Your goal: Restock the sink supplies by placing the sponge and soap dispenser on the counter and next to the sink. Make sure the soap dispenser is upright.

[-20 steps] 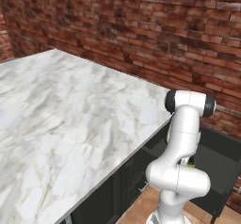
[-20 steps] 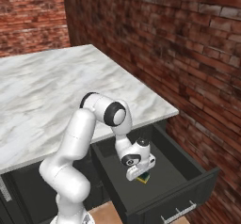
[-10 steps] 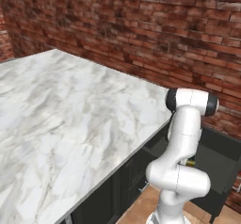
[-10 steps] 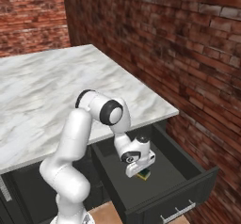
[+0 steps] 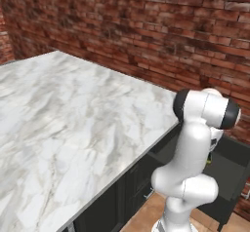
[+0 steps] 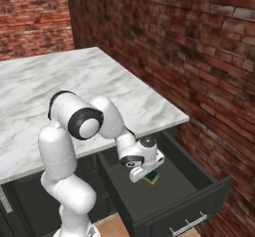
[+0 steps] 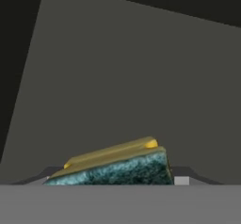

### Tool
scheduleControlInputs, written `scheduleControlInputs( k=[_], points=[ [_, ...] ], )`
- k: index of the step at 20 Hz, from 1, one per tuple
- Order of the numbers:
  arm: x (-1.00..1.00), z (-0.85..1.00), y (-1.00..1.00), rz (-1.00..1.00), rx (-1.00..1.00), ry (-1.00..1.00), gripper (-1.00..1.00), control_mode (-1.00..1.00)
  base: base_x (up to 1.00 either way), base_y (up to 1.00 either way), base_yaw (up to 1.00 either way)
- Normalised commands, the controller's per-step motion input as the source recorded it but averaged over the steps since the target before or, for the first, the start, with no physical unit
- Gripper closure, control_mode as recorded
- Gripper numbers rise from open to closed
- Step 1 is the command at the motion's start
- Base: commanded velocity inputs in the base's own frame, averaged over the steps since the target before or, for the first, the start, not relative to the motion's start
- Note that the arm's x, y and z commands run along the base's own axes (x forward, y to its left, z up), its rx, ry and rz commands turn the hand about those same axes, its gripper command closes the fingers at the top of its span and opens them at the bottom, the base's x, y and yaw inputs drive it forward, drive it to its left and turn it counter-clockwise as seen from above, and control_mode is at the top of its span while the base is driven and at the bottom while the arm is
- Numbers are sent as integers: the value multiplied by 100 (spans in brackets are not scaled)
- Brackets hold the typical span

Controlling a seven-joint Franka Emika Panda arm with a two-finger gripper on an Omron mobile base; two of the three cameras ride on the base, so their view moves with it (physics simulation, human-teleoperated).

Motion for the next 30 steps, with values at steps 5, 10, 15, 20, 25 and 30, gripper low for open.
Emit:
scheduleControlInputs(
  k=[5, 10, 15, 20, 25, 30],
  points=[
    [-45, 100, 0, 0, 0, -6, 100, -100, 0, 0, 0],
    [-22, 100, -1, 0, 1, 0, 100, -100, 0, 0, 0],
    [-1, 100, -16, 0, 10, 0, 100, -100, 0, 0, 0],
    [0, 100, -6, 0, 14, 5, 100, -100, 0, 0, 0],
    [-7, 100, 0, 0, 12, 9, 100, -100, 0, 0, 0],
    [-27, 86, 13, 0, 6, 10, 100, -100, 0, 0, 0]
  ],
)
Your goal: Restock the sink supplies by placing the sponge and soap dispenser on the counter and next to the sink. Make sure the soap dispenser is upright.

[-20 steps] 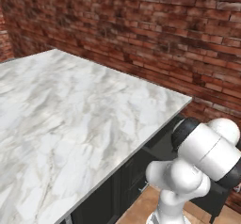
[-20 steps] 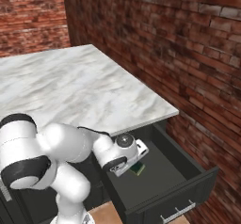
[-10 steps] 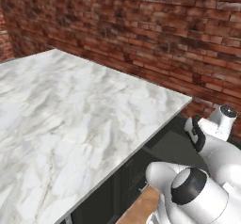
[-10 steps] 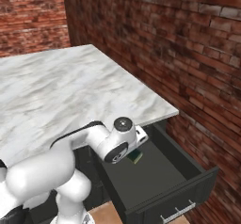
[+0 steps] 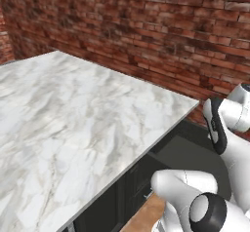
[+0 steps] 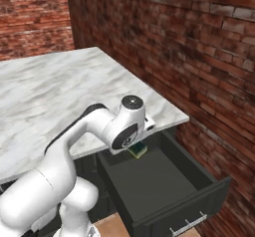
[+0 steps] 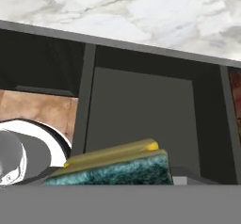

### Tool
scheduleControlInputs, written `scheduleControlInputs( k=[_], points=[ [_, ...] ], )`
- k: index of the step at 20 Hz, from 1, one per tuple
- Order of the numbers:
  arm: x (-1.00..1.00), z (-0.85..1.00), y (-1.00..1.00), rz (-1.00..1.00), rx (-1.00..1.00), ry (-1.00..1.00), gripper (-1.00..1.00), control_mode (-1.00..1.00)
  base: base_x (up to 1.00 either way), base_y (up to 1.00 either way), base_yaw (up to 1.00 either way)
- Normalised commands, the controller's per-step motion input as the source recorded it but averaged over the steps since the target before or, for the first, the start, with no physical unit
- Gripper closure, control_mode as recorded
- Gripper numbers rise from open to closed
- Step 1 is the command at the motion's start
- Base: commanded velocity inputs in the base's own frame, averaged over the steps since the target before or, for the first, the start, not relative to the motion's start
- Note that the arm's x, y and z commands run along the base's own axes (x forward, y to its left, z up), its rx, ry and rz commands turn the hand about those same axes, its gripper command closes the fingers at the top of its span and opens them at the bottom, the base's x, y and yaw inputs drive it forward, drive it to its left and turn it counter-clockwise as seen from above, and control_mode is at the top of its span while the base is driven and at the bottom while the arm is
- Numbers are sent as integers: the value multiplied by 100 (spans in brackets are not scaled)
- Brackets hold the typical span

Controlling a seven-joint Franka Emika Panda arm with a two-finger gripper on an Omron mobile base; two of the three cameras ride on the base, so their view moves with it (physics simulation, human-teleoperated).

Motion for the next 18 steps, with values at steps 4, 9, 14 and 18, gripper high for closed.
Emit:
scheduleControlInputs(
  k=[4, 9, 14, 18],
  points=[
    [-19, 17, 63, 0, -1, 6, 100, -100, 0, 0, 0],
    [-1, -10, 38, 3, -1, 7, 100, -100, 0, 0, 0],
    [-12, -4, 17, 5, 0, 1, 100, 100, -11, 10, 5],
    [0, 0, 0, 0, 0, 0, 100, 100, -65, 64, 41]
  ],
)
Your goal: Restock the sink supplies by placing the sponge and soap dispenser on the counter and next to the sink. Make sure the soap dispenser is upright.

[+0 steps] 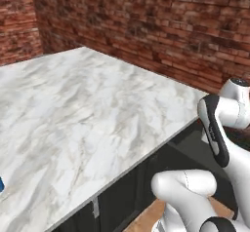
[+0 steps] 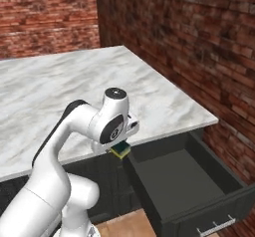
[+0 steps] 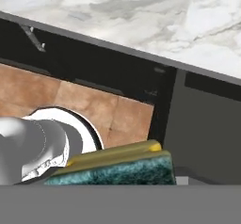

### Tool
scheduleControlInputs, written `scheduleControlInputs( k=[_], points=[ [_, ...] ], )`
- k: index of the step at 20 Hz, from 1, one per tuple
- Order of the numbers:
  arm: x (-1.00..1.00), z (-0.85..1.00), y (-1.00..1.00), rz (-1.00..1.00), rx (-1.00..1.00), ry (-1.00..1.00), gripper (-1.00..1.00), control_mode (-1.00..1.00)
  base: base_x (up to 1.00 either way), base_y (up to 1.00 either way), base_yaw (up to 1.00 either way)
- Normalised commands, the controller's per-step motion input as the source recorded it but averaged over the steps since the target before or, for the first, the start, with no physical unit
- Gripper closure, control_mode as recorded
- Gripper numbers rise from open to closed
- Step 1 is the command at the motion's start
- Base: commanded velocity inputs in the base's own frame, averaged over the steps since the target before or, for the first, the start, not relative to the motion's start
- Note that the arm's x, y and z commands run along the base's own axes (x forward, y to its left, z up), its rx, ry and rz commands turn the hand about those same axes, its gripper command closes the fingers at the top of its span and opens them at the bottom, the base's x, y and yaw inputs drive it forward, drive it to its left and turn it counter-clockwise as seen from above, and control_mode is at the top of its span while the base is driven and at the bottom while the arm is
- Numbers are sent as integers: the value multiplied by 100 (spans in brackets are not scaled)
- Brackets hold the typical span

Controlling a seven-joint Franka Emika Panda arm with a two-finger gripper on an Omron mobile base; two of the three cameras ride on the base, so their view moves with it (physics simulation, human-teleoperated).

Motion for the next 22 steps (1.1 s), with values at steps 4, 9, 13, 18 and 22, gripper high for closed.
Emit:
scheduleControlInputs(
  k=[4, 9, 13, 18, 22],
  points=[
    [0, 0, 0, 0, 0, 0, 100, 100, -56, 82, 56],
    [0, 0, 0, 0, 0, 0, 100, 100, -35, 94, 57],
    [0, 0, 0, 0, 0, 0, 100, 100, 0, 96, 52],
    [0, 0, 0, 0, 0, 0, 100, 100, 54, 46, 39],
    [0, 0, 0, 0, 0, 0, 100, 100, 28, 0, 24]
  ],
)
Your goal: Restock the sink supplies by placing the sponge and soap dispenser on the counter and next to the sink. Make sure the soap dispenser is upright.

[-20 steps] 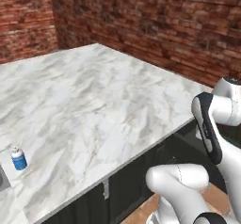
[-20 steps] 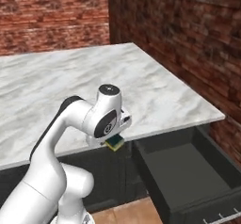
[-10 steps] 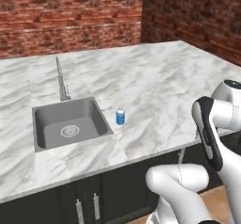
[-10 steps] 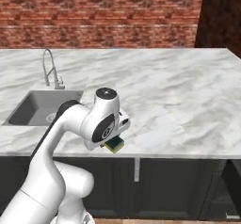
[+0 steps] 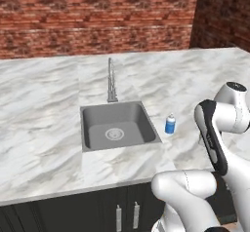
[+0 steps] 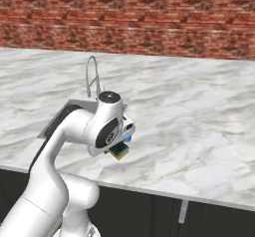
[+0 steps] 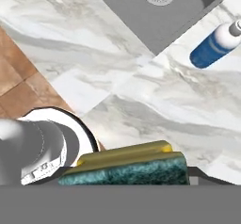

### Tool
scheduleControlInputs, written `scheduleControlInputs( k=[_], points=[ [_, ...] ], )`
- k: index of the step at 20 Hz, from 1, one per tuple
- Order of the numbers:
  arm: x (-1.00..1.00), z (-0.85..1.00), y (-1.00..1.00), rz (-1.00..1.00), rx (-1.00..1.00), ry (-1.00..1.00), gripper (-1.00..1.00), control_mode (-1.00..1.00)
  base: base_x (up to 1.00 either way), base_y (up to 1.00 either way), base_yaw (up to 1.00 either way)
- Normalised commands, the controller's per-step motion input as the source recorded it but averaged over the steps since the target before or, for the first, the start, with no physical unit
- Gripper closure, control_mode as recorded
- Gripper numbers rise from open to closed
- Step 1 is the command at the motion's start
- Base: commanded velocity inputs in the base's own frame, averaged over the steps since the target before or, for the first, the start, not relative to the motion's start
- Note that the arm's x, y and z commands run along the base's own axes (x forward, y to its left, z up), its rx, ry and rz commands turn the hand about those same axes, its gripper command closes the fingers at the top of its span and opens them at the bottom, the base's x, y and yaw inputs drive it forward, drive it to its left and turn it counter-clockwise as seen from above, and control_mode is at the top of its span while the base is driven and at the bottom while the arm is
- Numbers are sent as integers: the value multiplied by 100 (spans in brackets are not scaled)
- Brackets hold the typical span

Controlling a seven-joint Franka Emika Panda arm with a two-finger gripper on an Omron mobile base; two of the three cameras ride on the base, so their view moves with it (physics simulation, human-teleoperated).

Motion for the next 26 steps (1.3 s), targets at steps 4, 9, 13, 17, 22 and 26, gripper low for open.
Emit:
scheduleControlInputs(
  k=[4, 9, 13, 17, 22, 26],
  points=[
    [8, -10, 9, 3, 0, 0, 100, -100, -3, 5, 14],
    [81, -66, 30, 13, 0, 4, 100, -100, 0, 0, 0],
    [71, -90, 26, 9, -2, 5, 100, -100, 0, 0, 0],
    [29, -58, 13, 2, -6, 2, 100, -100, 0, 0, 0],
    [24, -33, 0, 0, -4, 6, 100, -100, 0, 0, 0],
    [20, -35, 7, 0, -4, 9, 100, -100, 0, 0, 0]
  ],
)
